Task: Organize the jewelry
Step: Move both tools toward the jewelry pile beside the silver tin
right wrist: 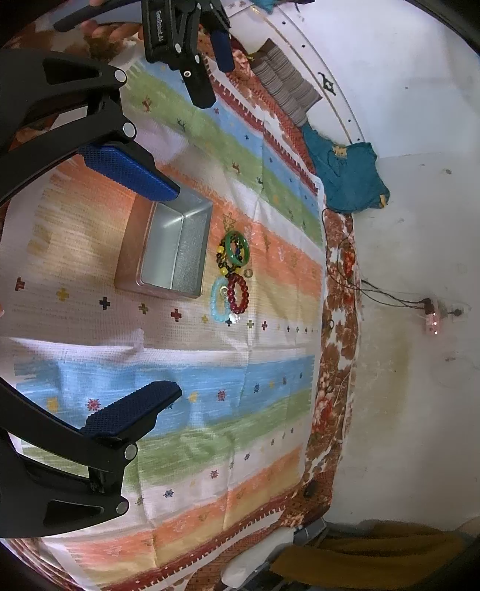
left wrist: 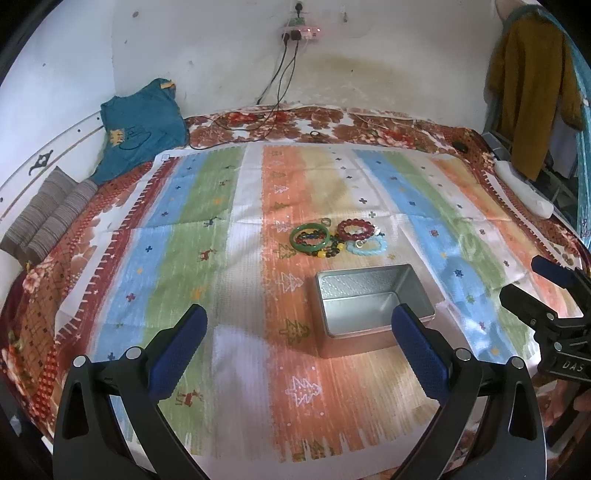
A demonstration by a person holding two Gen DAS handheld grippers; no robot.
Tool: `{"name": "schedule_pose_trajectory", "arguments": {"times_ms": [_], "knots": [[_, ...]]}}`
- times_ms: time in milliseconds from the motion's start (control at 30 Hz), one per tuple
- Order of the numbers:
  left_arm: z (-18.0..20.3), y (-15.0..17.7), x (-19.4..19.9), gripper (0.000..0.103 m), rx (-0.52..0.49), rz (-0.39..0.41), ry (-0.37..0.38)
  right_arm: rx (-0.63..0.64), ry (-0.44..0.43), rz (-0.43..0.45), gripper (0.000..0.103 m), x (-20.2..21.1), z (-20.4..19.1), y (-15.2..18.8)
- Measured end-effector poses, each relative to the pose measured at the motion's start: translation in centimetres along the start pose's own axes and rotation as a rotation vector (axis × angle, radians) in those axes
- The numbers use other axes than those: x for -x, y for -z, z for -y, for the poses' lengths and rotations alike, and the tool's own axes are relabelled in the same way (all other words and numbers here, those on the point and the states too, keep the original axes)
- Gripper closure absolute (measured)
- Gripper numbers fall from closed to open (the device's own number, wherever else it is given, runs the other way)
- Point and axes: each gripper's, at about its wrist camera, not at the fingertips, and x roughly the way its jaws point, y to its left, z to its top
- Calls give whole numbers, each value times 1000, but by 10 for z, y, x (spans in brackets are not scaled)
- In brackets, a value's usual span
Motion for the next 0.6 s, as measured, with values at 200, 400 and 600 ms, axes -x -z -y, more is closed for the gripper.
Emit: {"name": "schedule_pose_trajectory", "arguments": {"times_ms": [200,400,600], "knots": [[2,-8,-11,6,15,-37,32,36,26,-22,4,-12,-7,-14],[7,-16,-14,6,-24,-23,-13,47,31,-35,4,-17,-9,-22],[5,-27,-23,6,-20,-26,-31,37,40,-51,4,-28,-9,-32]]}}
